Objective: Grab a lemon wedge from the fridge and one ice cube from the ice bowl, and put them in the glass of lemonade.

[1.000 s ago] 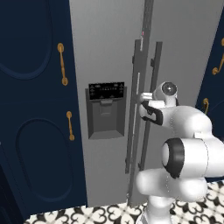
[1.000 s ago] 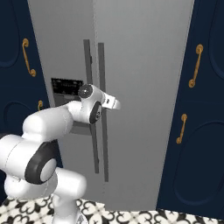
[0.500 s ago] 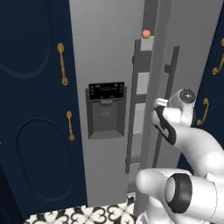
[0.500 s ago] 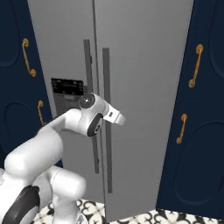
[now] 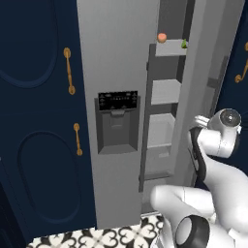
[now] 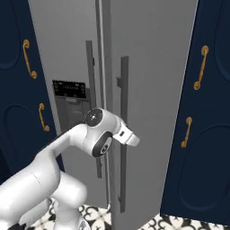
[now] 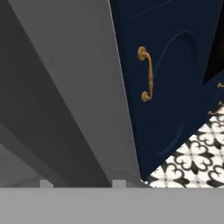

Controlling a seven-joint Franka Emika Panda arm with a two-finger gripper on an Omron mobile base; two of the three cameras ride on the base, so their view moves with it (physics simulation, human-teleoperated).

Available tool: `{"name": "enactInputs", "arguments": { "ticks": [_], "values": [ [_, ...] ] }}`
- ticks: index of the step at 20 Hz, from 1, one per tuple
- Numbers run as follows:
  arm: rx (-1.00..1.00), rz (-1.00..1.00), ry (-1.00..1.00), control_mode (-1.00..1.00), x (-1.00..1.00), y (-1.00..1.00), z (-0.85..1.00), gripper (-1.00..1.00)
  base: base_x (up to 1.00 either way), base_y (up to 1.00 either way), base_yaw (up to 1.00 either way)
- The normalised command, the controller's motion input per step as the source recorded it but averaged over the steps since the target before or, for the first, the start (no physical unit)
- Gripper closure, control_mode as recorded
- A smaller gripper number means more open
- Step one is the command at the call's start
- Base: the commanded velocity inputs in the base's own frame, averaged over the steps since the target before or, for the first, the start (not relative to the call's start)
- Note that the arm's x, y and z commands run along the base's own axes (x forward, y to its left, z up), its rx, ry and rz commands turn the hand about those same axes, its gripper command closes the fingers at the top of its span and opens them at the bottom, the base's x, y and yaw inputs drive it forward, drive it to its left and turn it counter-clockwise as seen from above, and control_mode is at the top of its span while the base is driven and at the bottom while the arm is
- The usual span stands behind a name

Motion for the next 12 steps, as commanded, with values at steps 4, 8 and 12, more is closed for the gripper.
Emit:
{"name": "enactInputs", "arguments": {
  "ticks": [4,8,12],
  "values": [
    [0.08,-0.22,0.00,-1.00,-0.47,-0.71,0.00,1.00,0.00,0.00,0.00],
    [0.07,-0.21,0.00,-1.00,-0.46,-0.50,0.00,1.00,0.00,0.00,0.00],
    [0.00,-0.09,0.03,-1.00,-0.37,0.00,0.28,-1.00,0.00,0.00,0.00]
  ]
}}
